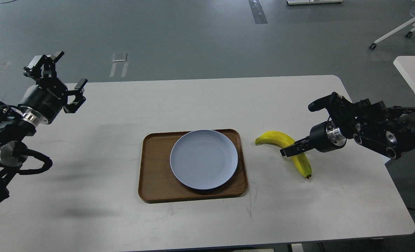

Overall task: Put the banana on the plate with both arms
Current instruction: 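Reach the right gripper down to the yellow banana and grasp it, then lift the banana with the right gripper and carry it over the plate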

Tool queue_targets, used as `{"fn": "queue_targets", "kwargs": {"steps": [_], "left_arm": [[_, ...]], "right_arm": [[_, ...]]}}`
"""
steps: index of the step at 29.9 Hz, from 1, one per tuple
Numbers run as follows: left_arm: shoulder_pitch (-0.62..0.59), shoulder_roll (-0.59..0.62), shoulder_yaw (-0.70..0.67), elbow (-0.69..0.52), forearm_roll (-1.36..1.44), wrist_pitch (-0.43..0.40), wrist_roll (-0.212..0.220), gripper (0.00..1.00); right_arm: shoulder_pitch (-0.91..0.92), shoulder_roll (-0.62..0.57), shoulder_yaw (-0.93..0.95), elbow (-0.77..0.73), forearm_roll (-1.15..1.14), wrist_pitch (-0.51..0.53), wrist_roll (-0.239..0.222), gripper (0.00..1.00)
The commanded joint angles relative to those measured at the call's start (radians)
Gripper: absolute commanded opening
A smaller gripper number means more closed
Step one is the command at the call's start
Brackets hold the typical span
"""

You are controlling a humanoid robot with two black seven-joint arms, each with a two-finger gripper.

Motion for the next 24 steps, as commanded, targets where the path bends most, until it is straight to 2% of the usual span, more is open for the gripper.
{"fn": "queue_targets", "kwargs": {"steps": [1,4,12,17,24], "left_arm": [[0.0,0.0,0.0,-0.002,0.001,0.0,0.0,0.98],[0.0,0.0,0.002,0.0,0.003,0.0,0.0,0.98],[0.0,-0.002,0.002,-0.002,0.003,0.0,0.0,0.98],[-0.003,0.0,0.002,-0.003,0.003,0.0,0.0,0.98],[-0.009,0.0,0.002,-0.005,0.003,0.0,0.0,0.98]], "right_arm": [[0.006,0.002,-0.015,-0.006,0.001,0.0,0.001,0.05],[0.01,-0.004,-0.017,-0.003,0.001,0.0,0.001,0.0],[0.064,-0.012,-0.015,0.015,0.009,0.0,0.001,0.0],[0.18,-0.007,-0.014,0.075,0.026,0.003,0.001,0.0],[0.28,0.1,-0.043,0.124,0.17,0.015,0.001,0.0]]}}
